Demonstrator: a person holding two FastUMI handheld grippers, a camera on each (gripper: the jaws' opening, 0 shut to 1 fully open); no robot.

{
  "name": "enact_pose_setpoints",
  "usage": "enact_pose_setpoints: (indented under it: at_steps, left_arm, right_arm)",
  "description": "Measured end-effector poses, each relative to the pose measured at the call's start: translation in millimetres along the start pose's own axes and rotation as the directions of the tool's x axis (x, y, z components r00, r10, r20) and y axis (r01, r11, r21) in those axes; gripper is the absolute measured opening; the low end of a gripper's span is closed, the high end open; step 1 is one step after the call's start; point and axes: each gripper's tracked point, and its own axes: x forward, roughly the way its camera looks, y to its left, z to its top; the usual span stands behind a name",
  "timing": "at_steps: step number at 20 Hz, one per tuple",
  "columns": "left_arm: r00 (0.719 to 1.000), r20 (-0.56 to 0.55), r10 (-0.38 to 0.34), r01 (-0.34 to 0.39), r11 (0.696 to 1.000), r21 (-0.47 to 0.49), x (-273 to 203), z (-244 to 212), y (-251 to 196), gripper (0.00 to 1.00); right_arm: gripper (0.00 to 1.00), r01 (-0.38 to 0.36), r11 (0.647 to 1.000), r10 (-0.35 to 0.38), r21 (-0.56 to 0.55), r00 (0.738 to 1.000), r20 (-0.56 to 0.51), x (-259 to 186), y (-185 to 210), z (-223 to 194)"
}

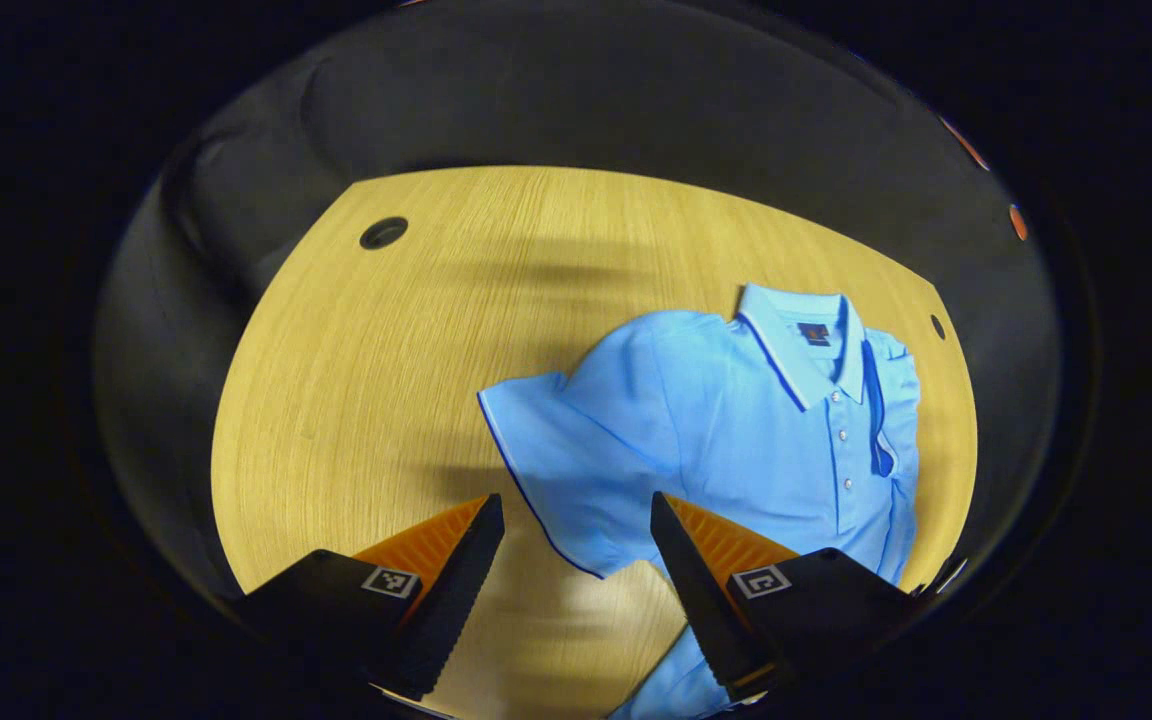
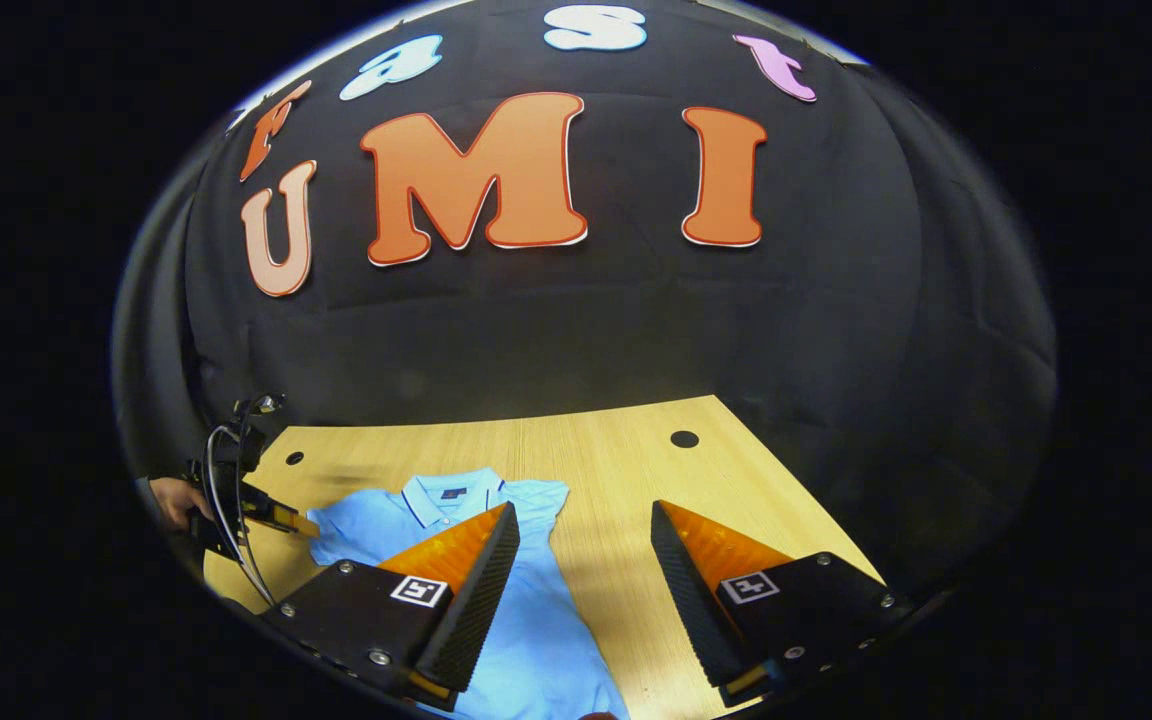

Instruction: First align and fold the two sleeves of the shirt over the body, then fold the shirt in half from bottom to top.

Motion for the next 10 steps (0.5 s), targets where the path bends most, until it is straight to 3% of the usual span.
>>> enact_pose_setpoints:
  at_steps: [7,8,10]
  left_arm:
    - [0.993,-0.110,0.050,-0.056,0.997,-0.057,32.7,-5.7,8.6,0.93]
    - [0.988,-0.136,0.079,-0.087,0.995,-0.052,31.0,-8.0,11.1,0.82]
    - [0.991,-0.113,0.077,-0.082,0.996,-0.035,35.4,-0.8,6.0,0.70]
  right_arm:
    - [0.84,0.044,0.999,-0.044,0.022,0.999,-0.009,-16.9,-18.4,-6.7]
    - [0.84,0.044,0.999,-0.044,0.025,0.999,-0.012,-17.7,-19.4,-8.3]
    - [0.84,0.049,0.998,-0.048,0.032,0.999,-0.016,-20.3,-22.6,-10.2]
